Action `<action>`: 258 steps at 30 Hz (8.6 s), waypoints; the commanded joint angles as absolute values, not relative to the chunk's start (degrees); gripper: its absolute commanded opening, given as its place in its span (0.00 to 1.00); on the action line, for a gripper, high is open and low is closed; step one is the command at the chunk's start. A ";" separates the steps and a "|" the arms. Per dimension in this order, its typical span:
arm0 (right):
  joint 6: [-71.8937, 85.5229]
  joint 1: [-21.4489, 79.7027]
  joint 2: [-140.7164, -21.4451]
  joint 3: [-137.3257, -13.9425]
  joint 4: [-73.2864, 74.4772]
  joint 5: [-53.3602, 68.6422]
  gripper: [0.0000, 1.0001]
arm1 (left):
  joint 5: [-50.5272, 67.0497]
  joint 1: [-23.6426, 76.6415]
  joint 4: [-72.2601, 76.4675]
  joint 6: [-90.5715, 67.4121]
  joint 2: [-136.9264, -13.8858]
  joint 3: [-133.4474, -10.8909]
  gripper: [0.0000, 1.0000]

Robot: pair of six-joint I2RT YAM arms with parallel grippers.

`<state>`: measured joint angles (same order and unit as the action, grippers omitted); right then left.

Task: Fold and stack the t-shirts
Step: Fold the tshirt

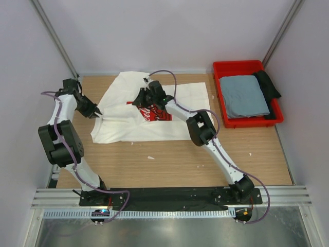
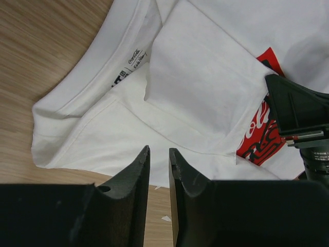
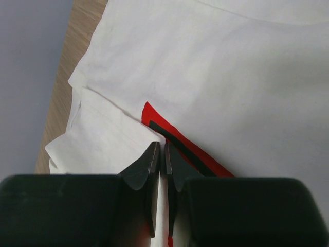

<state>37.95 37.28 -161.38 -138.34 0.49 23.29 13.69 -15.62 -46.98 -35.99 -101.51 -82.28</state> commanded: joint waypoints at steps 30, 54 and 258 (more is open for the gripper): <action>35.07 37.44 -146.43 -127.62 -4.13 16.62 0.03 | 4.57 -20.92 -54.58 -40.08 -110.39 -74.36 0.00; 34.01 37.35 -137.29 -110.66 -8.53 6.94 0.03 | 2.11 -22.15 -55.28 -38.85 -112.76 -75.59 0.00; 22.50 18.46 -100.90 -74.88 45.26 1.50 0.50 | -8.36 -15.39 -57.39 -39.64 -95.56 -71.81 0.11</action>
